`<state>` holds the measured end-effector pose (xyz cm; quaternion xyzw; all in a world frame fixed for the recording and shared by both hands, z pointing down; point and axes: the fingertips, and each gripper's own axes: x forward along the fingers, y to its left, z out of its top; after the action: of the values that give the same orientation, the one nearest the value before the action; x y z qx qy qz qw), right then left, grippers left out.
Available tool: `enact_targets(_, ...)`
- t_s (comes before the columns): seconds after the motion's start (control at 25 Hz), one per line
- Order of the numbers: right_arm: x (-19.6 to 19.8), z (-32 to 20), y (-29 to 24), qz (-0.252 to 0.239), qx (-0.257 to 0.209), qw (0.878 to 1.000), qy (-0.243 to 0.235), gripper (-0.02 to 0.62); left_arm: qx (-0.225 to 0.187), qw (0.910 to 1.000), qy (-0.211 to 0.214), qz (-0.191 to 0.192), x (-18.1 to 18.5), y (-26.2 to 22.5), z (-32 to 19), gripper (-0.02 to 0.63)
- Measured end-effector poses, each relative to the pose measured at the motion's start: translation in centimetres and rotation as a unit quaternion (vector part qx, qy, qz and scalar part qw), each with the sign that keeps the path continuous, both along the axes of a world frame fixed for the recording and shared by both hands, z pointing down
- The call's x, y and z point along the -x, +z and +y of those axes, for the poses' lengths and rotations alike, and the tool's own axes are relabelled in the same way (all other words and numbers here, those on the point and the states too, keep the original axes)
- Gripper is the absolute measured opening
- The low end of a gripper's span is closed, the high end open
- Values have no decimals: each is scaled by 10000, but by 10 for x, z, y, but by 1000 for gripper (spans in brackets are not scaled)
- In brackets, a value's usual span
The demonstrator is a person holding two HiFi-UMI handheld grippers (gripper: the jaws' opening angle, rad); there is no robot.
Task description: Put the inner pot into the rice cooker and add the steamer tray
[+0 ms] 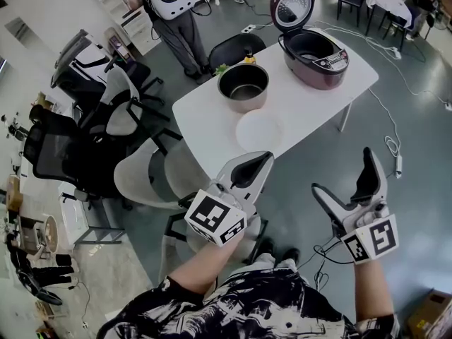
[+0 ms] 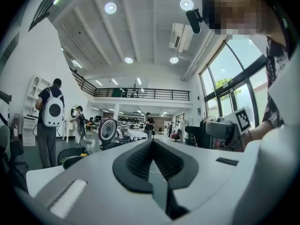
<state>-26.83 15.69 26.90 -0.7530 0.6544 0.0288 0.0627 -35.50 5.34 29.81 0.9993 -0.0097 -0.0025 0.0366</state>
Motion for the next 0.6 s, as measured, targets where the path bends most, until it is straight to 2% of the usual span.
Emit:
enact_targets(0.32,-6,10,10,-53,151,9999,-25,552,-23,10000,-6,-45,-5,2,6,5)
enact_targets(0.6,-33,35,15,-96,281,9995,-84,552,-21,9999,-84,-56,-30,1,26,5)
